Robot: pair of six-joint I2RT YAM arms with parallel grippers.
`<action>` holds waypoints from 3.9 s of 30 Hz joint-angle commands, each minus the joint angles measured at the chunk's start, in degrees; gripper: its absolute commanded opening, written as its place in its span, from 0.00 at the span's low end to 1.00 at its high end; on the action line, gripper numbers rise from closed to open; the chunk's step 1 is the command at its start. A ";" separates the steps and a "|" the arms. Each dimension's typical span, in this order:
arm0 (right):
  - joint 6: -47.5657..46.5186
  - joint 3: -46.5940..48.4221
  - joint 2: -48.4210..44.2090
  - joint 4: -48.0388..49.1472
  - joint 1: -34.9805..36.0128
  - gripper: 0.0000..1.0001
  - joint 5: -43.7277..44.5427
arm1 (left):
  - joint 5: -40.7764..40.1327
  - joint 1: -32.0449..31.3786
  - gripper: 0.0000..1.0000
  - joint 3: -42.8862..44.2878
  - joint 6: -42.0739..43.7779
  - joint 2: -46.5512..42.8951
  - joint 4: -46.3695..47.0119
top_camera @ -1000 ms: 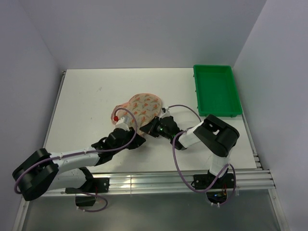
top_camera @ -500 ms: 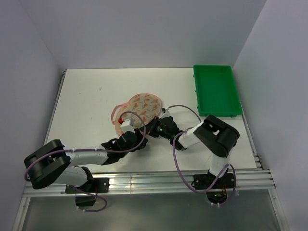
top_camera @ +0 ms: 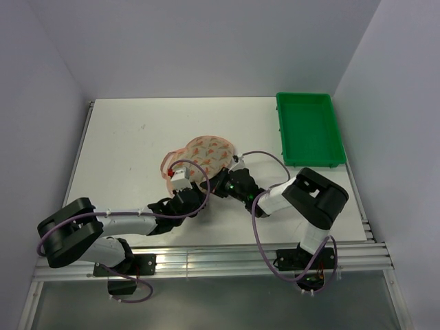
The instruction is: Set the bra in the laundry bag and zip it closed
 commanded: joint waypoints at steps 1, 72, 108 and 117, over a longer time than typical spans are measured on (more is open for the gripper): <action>-0.07 -1.19 -2.76 1.20 1.34 0.00 0.48 | -4.59 -0.01 0.35 1.70 0.66 0.27 -0.14; 4.23 -10.51 -9.27 0.76 -3.76 1.00 -2.77 | 8.77 -2.56 0.00 0.30 2.94 -2.01 4.25; -5.01 -1.35 -5.03 -8.13 -14.93 1.00 -14.90 | 6.48 1.39 0.00 -0.24 5.84 -7.21 -3.75; 2.74 -4.36 -2.76 2.35 -9.65 0.99 -14.89 | 11.93 1.48 0.00 6.89 7.08 -3.60 -3.57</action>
